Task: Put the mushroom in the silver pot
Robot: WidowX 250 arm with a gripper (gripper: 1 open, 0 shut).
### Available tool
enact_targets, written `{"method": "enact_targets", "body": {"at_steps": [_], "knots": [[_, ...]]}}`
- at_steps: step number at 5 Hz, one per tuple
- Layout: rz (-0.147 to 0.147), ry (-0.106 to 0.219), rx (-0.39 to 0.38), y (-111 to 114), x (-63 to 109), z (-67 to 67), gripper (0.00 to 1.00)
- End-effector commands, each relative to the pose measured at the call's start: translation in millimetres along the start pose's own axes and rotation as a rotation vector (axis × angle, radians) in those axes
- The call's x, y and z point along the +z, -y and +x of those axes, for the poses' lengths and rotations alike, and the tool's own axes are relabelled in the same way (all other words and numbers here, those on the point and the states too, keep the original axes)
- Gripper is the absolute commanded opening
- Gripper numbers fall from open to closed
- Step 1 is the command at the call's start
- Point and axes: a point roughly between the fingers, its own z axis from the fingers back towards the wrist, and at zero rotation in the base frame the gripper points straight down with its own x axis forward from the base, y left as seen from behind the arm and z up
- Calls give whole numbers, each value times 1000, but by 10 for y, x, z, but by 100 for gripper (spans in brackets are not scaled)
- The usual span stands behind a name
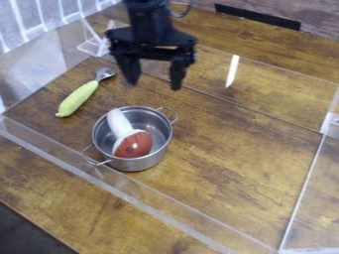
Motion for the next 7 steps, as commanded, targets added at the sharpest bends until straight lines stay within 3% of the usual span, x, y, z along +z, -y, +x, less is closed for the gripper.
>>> {"method": "enact_targets", "body": {"at_steps": [1,2,4,5,7], "knots": [[10,44,42,11,64,11,100],[28,50,77,105,80,-45,100],[25,65,122,278,281,-211,100],[8,66,97,238,371,-94,100],[-5,61,46,84,375,105,100]]}}
